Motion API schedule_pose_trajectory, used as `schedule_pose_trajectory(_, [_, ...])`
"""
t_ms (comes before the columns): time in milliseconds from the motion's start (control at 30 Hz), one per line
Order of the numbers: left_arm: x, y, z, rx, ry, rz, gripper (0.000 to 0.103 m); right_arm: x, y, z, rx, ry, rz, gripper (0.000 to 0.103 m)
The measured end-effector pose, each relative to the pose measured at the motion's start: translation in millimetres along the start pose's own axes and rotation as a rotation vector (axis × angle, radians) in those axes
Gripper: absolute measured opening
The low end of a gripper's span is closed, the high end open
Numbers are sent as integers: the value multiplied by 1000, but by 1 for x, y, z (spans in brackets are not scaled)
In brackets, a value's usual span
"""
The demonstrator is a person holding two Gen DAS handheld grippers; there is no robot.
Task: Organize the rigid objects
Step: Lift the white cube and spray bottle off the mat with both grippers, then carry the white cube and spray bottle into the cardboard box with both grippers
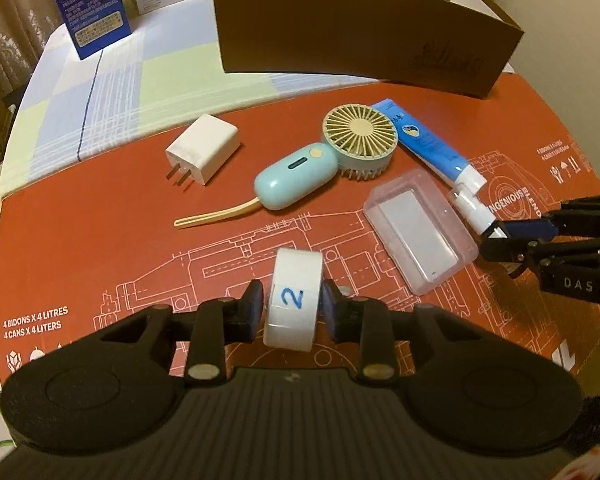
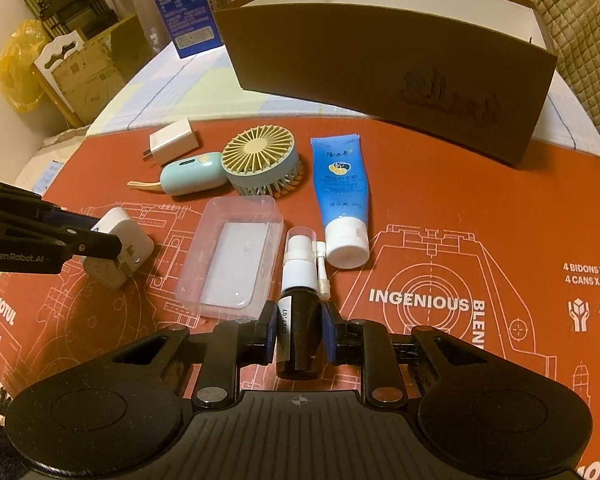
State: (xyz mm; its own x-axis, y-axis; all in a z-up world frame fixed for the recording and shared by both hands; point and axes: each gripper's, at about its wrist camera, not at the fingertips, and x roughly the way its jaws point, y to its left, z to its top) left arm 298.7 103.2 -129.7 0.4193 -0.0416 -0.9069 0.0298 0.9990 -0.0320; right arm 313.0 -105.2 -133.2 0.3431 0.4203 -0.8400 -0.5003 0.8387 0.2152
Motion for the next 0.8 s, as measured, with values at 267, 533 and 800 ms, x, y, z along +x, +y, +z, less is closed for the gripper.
schedule_pose_trajectory(267, [-2, -7, -3, 18, -17, -6, 23, -4, 1, 0, -6, -5, 3, 20])
schedule_pose_trajectory(533, [-11, -9, 0, 7, -41, -11, 23, -14, 2, 3, 4, -27, 6, 20])
schedule_pose_trajectory(800, [-24, -11, 10, 16, -79, -3, 23, -26, 1, 8, 12, -56, 5, 20])
